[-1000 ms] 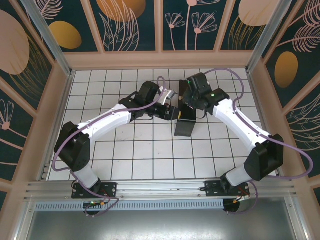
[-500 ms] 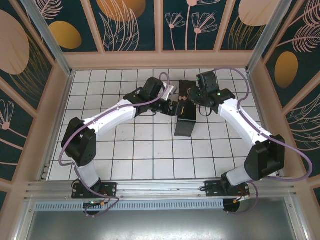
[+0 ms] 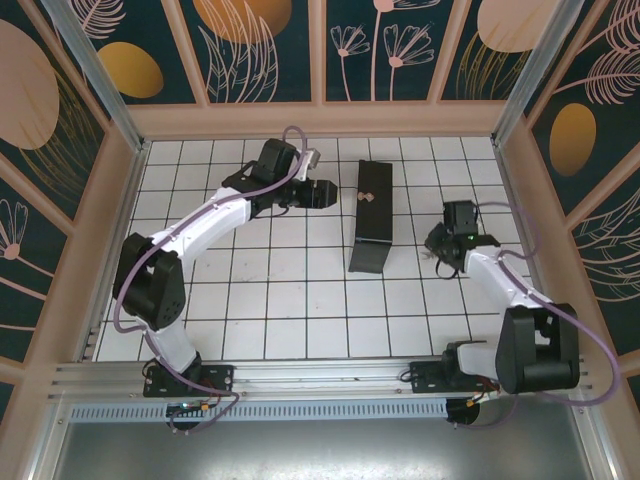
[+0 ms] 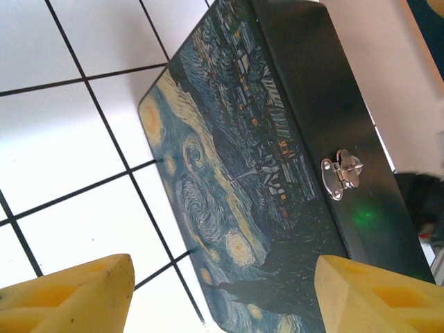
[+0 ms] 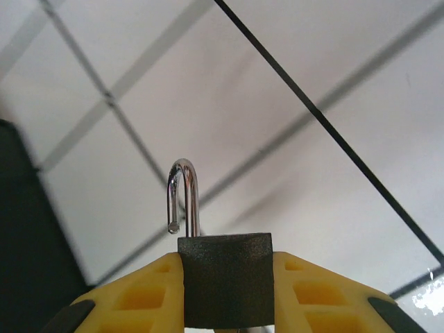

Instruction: Unlock the padlock with the key

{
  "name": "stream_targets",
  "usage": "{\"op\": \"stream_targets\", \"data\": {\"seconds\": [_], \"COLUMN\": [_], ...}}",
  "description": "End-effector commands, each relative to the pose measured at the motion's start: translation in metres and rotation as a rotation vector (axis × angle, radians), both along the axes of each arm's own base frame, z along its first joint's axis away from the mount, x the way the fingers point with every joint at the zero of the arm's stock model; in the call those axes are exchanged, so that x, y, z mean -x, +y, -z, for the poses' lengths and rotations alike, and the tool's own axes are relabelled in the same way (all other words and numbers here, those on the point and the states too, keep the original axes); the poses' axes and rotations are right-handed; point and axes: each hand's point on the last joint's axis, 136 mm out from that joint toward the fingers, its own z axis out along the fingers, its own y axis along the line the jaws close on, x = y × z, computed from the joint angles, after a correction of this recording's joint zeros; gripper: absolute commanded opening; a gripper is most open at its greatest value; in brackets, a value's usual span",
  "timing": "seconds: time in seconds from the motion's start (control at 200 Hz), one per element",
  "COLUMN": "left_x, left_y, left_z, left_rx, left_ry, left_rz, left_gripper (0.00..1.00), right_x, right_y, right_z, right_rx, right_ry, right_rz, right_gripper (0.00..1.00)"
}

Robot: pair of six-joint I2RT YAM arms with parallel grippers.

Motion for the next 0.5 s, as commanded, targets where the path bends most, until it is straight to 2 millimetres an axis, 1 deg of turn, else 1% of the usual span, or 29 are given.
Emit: {"op": "stream_targets", "data": {"seconds": [0.0,0.05,0.105,0.165,0.225,0.255,0.285,0.325,0.43,0.495], "left_x": [0.005,0.006,0.007,0.01,0.013,0.013,0.012,0.012,0.004,0.002], "left_y": [0.002,0.002,0.001,-0.005,-0.014,-0.018,-0.023,-0.03,-0.042,-0.052], "left_z": [-0.02,-0.022,-0.024,-0.026,-0.027,-0.027,-0.027,-0.029,-0.034,-0.037], "left_rx": [0.012,0.013,0.022,0.054,0.104,0.128,0.155,0.19,0.243,0.281], "left_ry": [-0.017,-0.019,-0.016,-0.005,0.019,0.03,0.039,0.05,0.041,0.04], "left_rz": [-0.006,-0.006,0.0,0.023,0.059,0.07,0.082,0.101,0.119,0.143], "left_gripper": [0.7,0.7,0.72,0.72,0.72,0.72,0.72,0.72,0.72,0.72], "right_x": [-0.011,-0.012,-0.015,-0.018,-0.023,-0.026,-0.03,-0.034,-0.047,-0.053], "right_y": [0.002,0.003,0.006,0.011,0.017,0.021,0.033,0.045,0.077,0.101], "right_z": [0.018,0.023,0.019,0.002,-0.02,-0.031,-0.039,-0.043,-0.037,-0.038], "right_rx": [-0.065,-0.065,-0.063,-0.045,-0.033,-0.037,-0.082,-0.137,-0.272,-0.363], "right_ry": [-0.042,-0.029,-0.033,-0.065,-0.126,-0.171,-0.221,-0.261,-0.289,-0.334], "right_rz": [0.062,0.054,0.03,-0.014,-0.062,-0.088,-0.145,-0.192,-0.293,-0.347], "right_gripper": [0.22,0.27,0.36,0.43,0.46,0.46,0.44,0.41,0.23,0.16]}}
